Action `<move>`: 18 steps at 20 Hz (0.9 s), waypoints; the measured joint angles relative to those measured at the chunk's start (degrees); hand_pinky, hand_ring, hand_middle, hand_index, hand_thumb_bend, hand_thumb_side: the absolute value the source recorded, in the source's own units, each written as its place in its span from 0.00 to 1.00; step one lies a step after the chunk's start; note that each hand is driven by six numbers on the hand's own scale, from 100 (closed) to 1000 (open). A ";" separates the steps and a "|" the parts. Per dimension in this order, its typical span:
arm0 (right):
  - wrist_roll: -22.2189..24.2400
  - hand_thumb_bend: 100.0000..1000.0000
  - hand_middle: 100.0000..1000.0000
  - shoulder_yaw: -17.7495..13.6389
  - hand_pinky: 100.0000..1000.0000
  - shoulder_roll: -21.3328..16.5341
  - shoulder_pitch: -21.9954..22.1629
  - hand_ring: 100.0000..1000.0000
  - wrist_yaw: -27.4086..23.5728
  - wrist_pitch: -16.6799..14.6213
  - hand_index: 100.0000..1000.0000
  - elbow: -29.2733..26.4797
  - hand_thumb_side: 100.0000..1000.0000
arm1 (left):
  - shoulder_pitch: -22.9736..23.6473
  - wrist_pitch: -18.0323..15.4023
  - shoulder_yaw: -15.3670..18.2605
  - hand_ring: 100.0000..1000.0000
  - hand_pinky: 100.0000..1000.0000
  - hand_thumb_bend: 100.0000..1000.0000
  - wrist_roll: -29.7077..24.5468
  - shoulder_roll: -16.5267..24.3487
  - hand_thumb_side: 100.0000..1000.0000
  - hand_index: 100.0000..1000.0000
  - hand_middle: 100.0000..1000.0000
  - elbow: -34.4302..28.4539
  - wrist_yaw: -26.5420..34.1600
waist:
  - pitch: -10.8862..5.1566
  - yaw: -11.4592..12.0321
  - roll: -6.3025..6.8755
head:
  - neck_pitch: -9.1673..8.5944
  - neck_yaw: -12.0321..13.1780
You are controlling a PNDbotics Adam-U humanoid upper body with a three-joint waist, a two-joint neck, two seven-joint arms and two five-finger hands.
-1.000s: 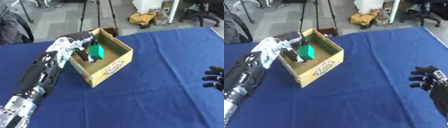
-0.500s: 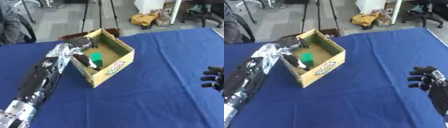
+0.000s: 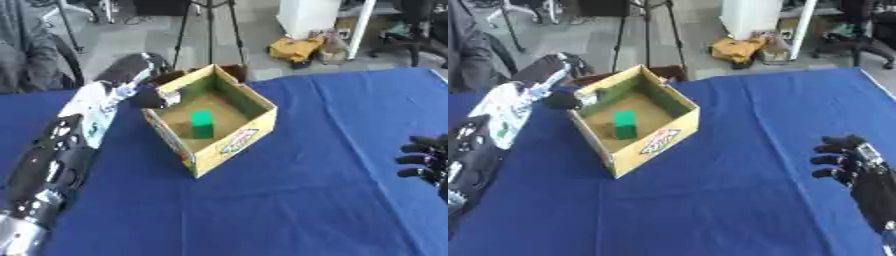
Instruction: Pick up objects on the table and place them in the box.
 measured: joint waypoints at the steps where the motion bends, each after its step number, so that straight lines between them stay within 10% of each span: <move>1: -0.04 0.00 0.65 -0.02 0.57 0.00 0.01 0.66 0.00 -0.02 0.80 0.00 0.90 | 1.98 0.18 -0.14 0.60 0.68 0.26 -0.89 1.38 0.85 0.74 0.59 -2.51 2.59 | -0.01 0.25 0.00 | 0.15 -0.22; 7: -0.51 0.00 0.65 -0.51 0.57 -0.01 0.44 0.66 0.00 -0.17 0.80 0.00 0.90 | 13.54 3.34 1.92 0.55 0.64 0.01 -3.34 4.67 0.95 0.72 0.55 -13.46 17.69 | 0.01 1.37 -0.10 | 0.70 -1.21; 18: -0.87 0.00 0.65 -0.78 0.57 -0.01 0.47 0.66 -0.02 -0.31 0.80 -0.01 0.90 | 22.89 4.85 5.47 0.54 0.63 0.00 -2.07 0.88 1.00 0.72 0.55 -16.81 31.71 | 0.44 2.36 -0.79 | 1.16 -1.68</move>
